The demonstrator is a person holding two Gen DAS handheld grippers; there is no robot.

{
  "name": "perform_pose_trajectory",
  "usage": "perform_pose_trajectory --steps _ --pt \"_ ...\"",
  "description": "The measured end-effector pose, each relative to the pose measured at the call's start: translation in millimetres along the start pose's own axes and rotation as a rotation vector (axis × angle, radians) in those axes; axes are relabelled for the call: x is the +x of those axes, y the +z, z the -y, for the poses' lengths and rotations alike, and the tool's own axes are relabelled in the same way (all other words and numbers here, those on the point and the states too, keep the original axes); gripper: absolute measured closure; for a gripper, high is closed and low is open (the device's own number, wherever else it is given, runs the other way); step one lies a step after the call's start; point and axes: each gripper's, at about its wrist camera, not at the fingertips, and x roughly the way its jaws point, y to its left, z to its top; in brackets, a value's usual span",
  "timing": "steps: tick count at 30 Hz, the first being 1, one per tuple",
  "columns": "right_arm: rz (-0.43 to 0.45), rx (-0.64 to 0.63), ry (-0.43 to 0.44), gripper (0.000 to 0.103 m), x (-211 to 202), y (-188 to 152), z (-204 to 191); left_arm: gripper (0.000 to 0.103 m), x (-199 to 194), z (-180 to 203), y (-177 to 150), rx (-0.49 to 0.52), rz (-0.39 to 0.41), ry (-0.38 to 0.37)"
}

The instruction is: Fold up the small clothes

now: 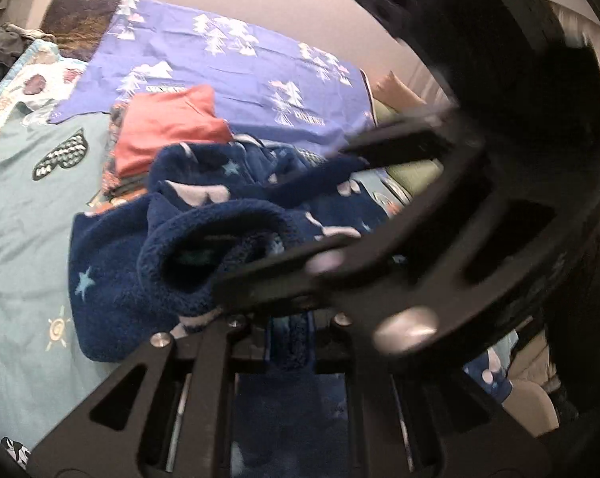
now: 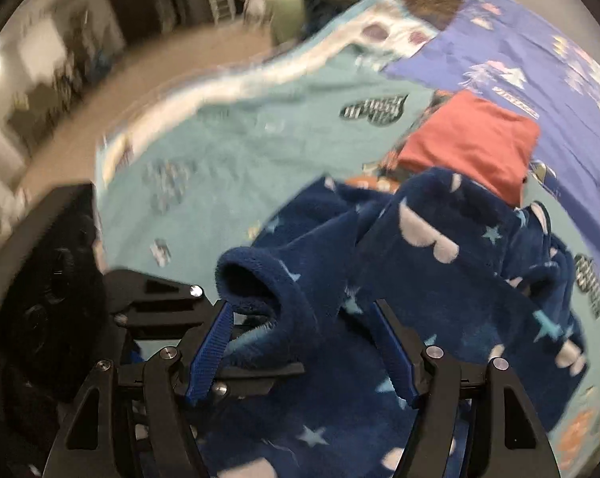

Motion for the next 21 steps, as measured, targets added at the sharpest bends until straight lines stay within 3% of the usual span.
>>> perform_pose_trajectory --steps 2,4,6,9,11,16,21 --pt "-0.061 -0.029 -0.029 0.035 8.1 5.3 -4.0 0.089 -1.5 4.8 -1.5 0.020 0.004 0.012" --pt "-0.093 -0.043 -0.044 0.045 13.1 8.4 -5.2 0.089 -3.2 5.3 -1.3 0.021 0.008 0.014" --pt "-0.122 -0.041 -0.047 0.064 18.5 11.3 -5.8 0.089 -3.7 3.9 -0.8 0.004 0.008 0.005" --pt "-0.094 -0.021 -0.063 0.082 16.3 13.8 -6.1 0.089 -3.7 3.1 -1.2 -0.007 0.009 0.007" --pt "-0.050 0.011 -0.065 0.088 8.5 13.5 -3.5 0.089 -6.6 4.3 -2.8 -0.011 0.016 0.010" --pt "0.063 0.131 -0.005 0.094 -13.3 8.2 16.0 0.089 -10.9 1.5 1.5 -0.037 0.042 0.013" --pt "0.161 0.296 0.136 0.094 -34.0 -3.2 47.8 0.089 -15.3 4.1 11.4 -0.048 0.077 0.007"
